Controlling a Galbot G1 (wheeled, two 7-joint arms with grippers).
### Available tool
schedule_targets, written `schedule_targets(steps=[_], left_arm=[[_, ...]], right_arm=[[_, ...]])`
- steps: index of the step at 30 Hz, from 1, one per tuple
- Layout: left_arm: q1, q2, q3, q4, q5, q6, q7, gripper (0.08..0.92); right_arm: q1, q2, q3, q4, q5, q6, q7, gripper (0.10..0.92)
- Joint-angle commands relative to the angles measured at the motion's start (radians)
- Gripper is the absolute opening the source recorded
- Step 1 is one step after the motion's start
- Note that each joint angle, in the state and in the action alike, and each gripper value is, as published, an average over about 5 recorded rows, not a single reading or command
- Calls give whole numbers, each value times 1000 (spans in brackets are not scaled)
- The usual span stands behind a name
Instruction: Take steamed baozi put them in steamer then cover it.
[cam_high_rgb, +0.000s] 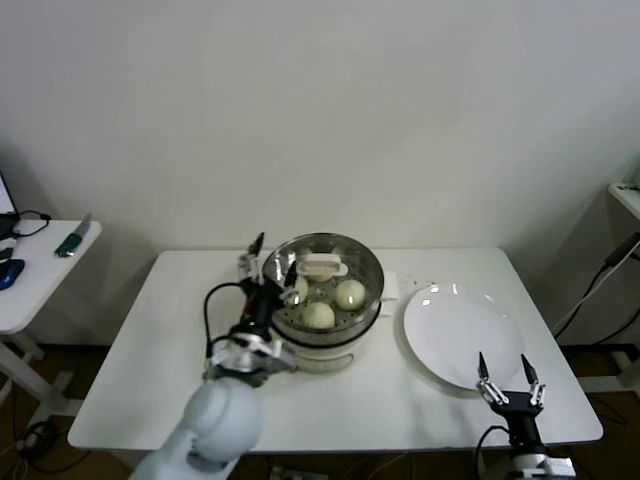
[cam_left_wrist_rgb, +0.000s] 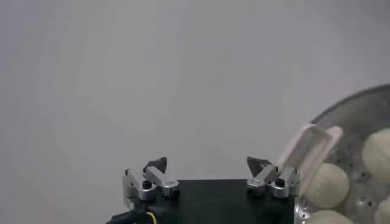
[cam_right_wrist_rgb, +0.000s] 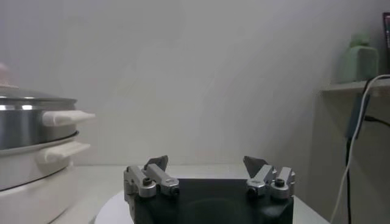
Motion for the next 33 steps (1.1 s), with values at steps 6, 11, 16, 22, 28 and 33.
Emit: schedule_targets(steps=[6, 11, 16, 22, 28, 33], left_arm=[[367, -15, -601, 1, -926, -378, -56, 823], [432, -20, -662, 140, -1076, -500, 11, 823], [474, -22, -655, 248, -1133, -569, 42, 823], [535, -48, -613, 281, -1147, -628, 64, 823], [572, -84, -571, 267, -1122, -646, 68, 823], [578, -104, -554, 268, -1096, -674, 72, 823]], right_arm=[[11, -16, -23, 0, -25, -18, 15, 823], [3, -30, -37, -8, -5, -19, 12, 823], [-2, -39, -44, -14, 12, -26, -6, 823], [-1, -49, -47, -17, 31, -36, -30, 823], [5, -57, -51, -17, 51, -50, -52, 823], [13, -57, -53, -19, 55, -55, -52, 823]])
